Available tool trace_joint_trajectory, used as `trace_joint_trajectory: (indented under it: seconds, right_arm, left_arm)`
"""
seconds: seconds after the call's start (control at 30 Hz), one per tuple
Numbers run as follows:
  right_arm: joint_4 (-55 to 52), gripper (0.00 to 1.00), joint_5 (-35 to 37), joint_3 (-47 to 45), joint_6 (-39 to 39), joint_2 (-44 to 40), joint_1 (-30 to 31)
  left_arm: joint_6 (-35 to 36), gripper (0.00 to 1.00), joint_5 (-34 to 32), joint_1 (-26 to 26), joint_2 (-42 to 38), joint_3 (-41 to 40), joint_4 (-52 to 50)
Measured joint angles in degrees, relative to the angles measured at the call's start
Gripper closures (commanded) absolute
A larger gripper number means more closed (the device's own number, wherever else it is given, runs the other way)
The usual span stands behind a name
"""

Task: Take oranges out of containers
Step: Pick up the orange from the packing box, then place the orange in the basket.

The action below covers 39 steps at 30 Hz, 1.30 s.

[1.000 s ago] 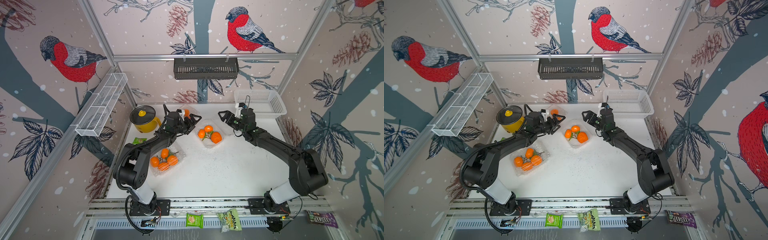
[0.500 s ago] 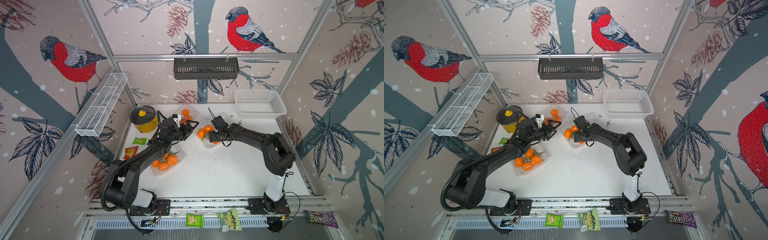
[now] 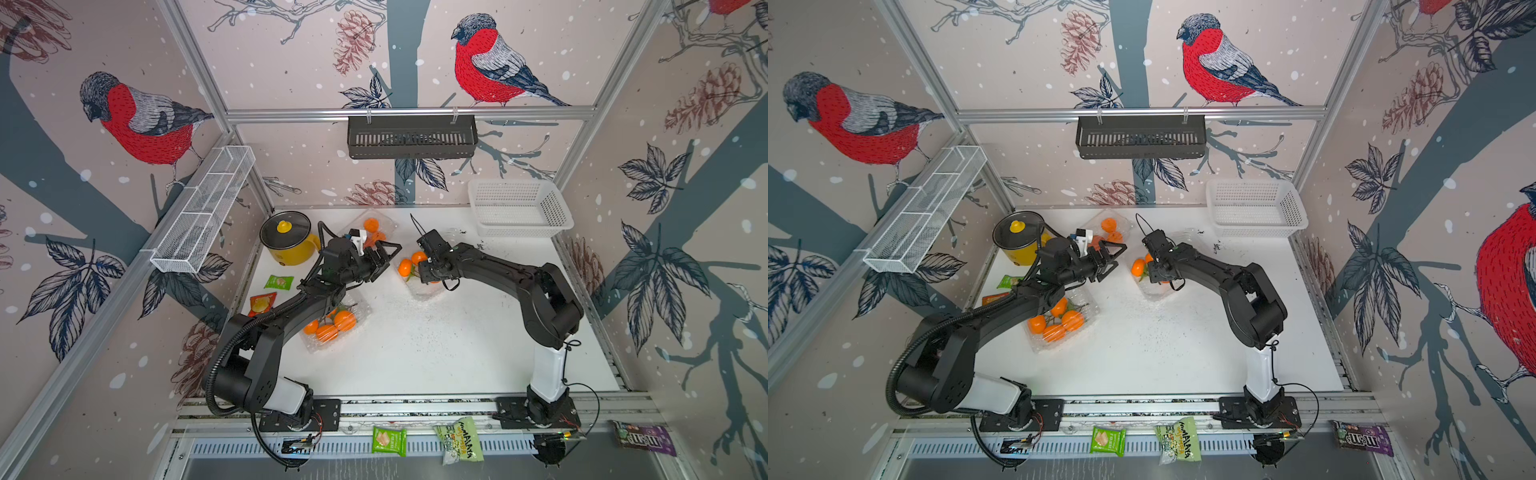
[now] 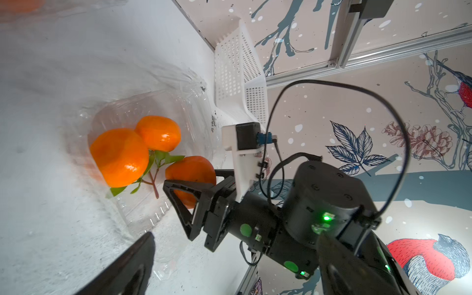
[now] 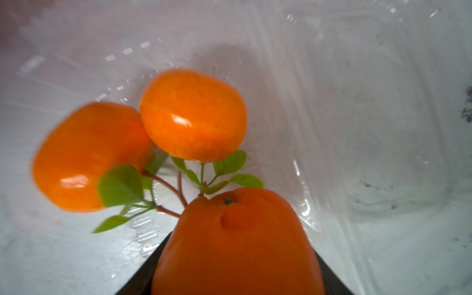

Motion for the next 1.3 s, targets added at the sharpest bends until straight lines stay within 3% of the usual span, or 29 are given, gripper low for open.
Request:
trace_joint_trajectory:
  seconds: [0.2,0.33,0.5,0.7,0.93,1.03,1.13,1.3]
  right_arm:
    - [0.2,0.41,-7.6,0.6,0.1,-8.6,-6.2]
    - [2.9,0.38,-12.1,3.2,0.2,-10.9,-17.2]
    - [4.9,0.37,-16.2,16.9,1.8,-0.4,-29.7]
    - [1.8,0.26,-18.2,39.3,3.3,18.3,-37.0]
    - [-1.6,0.00,-17.4,46.9,2.8,24.2,-40.2]
    - [-2.0,0.00,-17.0,46.4,1.7,22.1,-39.9]
    - [-1.2,0.00,-16.9,40.5,-0.1,15.4,-36.5]
    - [4.3,0.00,-16.3,18.9,-3.9,-3.8,-24.5]
  left_arm:
    - [0.2,0.03,-0.1,-1.2,2.6,6.3,-0.2]
    - [0.4,0.03,-0.2,-4.4,7.9,13.3,-0.2]
    - [0.1,0.03,-0.1,-8.7,14.8,23.0,-0.2]
    - [0.0,0.03,0.3,-10.2,19.7,27.6,-0.2]
    - [0.1,0.03,1.2,-10.2,21.7,27.8,-0.5]
    - [0.2,0.03,1.4,-10.2,21.6,27.6,-1.2]
    - [0.9,0.03,1.4,-9.9,19.4,26.0,-2.8]
    - [3.6,0.03,-0.1,-7.9,10.0,20.0,-4.9]
